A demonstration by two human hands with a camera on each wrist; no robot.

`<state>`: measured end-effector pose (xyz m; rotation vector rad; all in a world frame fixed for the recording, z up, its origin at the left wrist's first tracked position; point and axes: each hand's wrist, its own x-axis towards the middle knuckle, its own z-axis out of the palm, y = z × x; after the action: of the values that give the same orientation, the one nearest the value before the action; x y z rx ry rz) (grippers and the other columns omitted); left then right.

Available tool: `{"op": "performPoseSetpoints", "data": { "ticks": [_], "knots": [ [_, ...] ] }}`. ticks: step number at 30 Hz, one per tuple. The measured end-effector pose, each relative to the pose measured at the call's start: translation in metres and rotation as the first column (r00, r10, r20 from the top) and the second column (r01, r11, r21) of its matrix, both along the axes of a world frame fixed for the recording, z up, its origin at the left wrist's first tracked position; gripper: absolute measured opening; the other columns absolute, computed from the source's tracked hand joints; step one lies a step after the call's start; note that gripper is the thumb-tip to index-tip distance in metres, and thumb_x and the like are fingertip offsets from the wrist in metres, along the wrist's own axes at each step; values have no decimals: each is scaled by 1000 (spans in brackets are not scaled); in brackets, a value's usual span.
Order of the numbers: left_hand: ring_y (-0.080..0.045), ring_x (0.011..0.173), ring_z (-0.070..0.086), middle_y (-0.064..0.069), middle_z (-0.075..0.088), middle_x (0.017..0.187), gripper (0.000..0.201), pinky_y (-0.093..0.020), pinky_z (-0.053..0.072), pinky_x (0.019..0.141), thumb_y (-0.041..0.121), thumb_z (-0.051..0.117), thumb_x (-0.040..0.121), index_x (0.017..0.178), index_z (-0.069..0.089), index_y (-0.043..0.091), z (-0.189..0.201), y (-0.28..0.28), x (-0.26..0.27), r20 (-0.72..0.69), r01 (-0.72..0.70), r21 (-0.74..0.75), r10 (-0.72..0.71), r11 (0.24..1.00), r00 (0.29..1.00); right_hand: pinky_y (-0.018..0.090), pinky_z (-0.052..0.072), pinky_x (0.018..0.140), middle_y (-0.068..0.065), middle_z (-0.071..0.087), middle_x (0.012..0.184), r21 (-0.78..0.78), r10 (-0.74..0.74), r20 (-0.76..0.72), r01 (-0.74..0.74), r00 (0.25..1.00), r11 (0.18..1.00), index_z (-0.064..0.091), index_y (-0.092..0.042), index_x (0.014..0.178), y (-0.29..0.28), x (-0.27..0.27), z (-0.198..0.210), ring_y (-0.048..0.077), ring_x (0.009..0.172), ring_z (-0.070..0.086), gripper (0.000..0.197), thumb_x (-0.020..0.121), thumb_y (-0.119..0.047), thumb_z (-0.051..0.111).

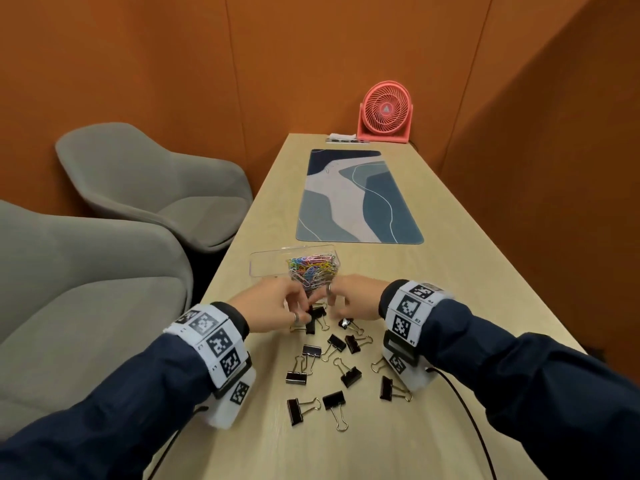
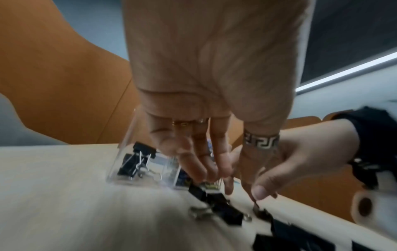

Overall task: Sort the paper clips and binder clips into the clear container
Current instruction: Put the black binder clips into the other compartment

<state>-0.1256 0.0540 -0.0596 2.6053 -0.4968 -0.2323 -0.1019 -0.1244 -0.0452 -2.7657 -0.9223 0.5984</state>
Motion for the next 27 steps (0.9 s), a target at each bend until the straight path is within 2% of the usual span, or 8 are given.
{"op": "performPoseSetpoints", "data": {
  "ticks": [4, 8, 11, 17, 20, 22, 24, 27],
  "knots": [
    [-6, 72, 50, 4, 64, 101, 27, -19, 38, 67, 30, 68, 82, 107, 65, 21, -11, -7, -1, -49, -14, 139, 21, 990, 999, 30, 39, 92, 13, 58, 119, -114, 40, 42, -35, 998, 993, 53, -16, 129, 7, -1, -5, 26, 111, 52, 39, 90, -12, 55],
    [-12, 84, 55, 2, 65, 106, 35, -23, 44, 75, 34, 73, 77, 106, 63, 19, -13, -14, 1, -41, -10, 175, 18, 985, 999, 29, 42, 82, 6, 61, 103, -59, -29, 45, 31, 999, 998, 58, -23, 119, 1, 6, -11, 21, 95, 53, 37, 83, -13, 64],
    [-17, 97, 58, 1, 63, 109, 42, -25, 46, 80, 31, 76, 75, 111, 58, 18, -13, -21, 4, -60, 15, 216, -2, 976, 998, 28, 41, 76, 7, 63, 102, -85, -67, 44, 71, 997, 994, 60, -19, 110, -2, 8, -16, 19, 88, 52, 29, 82, -17, 66],
    [-19, 102, 57, -3, 62, 111, 42, -24, 43, 79, 25, 70, 81, 119, 56, 14, -9, -30, 5, -81, 83, 317, -60, 945, 995, 28, 40, 68, 0, 52, 88, -91, -119, 41, 123, 992, 988, 58, -14, 109, -4, 7, -18, 17, 82, 49, 28, 83, -21, 65],
    [-15, 88, 55, 0, 59, 98, 35, -17, 40, 68, 22, 64, 85, 119, 57, 14, -7, -25, 4, -52, 52, 248, -40, 967, 998, 33, 47, 73, -1, 54, 85, -55, -161, 51, 163, 986, 985, 54, -19, 96, -9, 5, -20, 20, 80, 54, 23, 78, -22, 68],
    [-11, 76, 54, 0, 57, 91, 27, -13, 42, 65, 18, 60, 88, 114, 58, 11, -4, -19, 6, -128, -49, 10, 50, 999, 991, 34, 50, 73, -1, 56, 82, 23, -199, 46, 198, 979, 980, 51, -21, 92, -14, 4, -17, 20, 80, 58, 24, 75, -22, 68],
    [-13, 67, 57, -10, 59, 86, 16, -20, 50, 67, 7, 50, 93, 107, 58, 2, 3, -15, 5, -325, -259, -353, 141, 899, 935, 30, 48, 67, -1, 57, 78, 128, -224, 54, 215, 973, 968, 53, -19, 94, -17, 3, -11, 18, 73, 57, 24, 75, -20, 67],
    [-20, 61, 55, -20, 55, 82, 21, -25, 56, 54, 0, 38, 96, 91, 58, -4, 15, -13, 2, -589, -572, -628, 158, 528, 792, 19, 38, 56, -7, 52, 64, 306, -246, 99, 206, 964, 929, 51, -18, 91, -13, -1, 5, 9, 59, 49, 21, 77, -17, 66]
  ]
}}
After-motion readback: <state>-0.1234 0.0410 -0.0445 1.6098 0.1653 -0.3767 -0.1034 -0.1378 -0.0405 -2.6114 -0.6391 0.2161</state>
